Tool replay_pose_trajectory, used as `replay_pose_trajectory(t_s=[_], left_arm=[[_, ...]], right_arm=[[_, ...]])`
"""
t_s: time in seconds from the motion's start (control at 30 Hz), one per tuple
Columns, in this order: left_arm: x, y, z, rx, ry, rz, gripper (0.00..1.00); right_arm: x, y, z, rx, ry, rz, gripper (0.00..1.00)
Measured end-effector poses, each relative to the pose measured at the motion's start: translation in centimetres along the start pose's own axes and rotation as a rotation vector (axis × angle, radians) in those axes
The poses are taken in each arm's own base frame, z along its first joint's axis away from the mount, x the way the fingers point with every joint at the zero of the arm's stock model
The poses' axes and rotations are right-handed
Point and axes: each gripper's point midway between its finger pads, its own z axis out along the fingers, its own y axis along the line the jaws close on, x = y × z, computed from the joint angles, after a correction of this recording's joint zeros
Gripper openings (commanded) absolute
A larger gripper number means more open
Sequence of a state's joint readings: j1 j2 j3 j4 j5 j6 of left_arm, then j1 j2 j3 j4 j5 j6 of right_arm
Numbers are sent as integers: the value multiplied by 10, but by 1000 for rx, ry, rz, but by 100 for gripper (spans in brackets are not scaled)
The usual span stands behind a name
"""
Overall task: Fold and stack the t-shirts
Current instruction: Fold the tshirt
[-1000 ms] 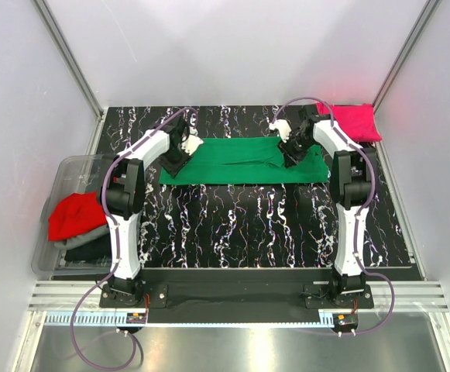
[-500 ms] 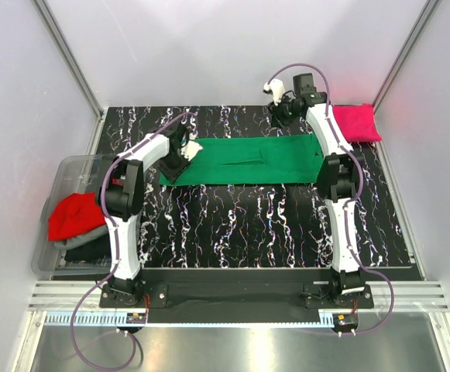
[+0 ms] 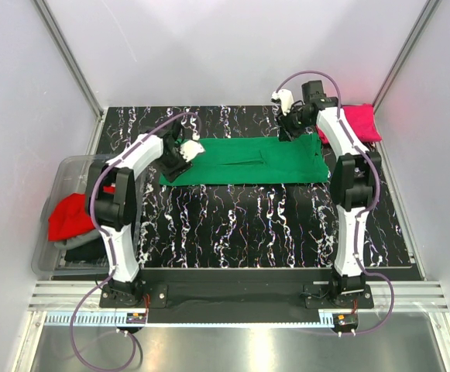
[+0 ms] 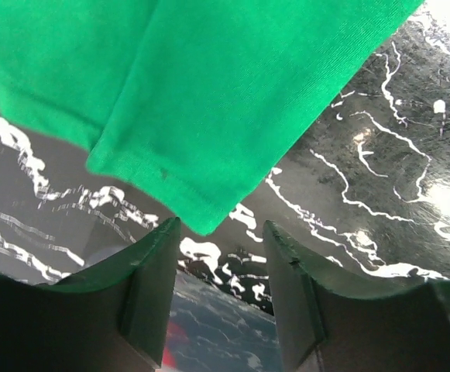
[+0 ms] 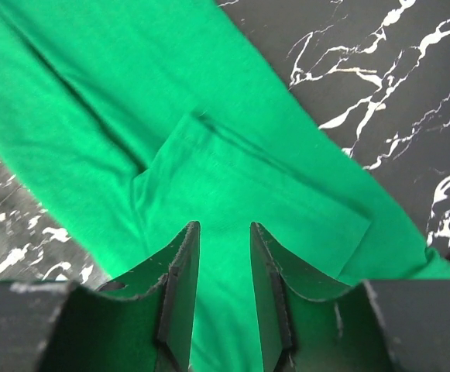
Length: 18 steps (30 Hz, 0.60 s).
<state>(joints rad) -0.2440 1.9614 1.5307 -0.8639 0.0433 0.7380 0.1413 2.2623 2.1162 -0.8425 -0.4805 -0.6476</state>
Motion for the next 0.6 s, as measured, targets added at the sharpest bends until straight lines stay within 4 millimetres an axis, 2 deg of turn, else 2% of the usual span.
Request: replay_pose_trajectory(t_s=[0.2,0.37,0.43,0.5,0.53,0.6], left_arm=[[8,-5,21,43,45,54,50],[16,-6,37,66,90,84,50],[16,-3,40,63,101,92,43],[16,0,40,50,108,99,28],[17,1,41,44,115,101,12],[18,4,41,33,125,107,0]], right_arm=[[-6,11,-25,10,-15,-12,40],[-4,19,-36,11,-17,-17,41],[1,24,-37,4,-6,-11,40],[7,27,-36,-3,5,-4,41],[10,29,-36,-7,11,-1,41],[17,33,-35,-15,25,6,40]])
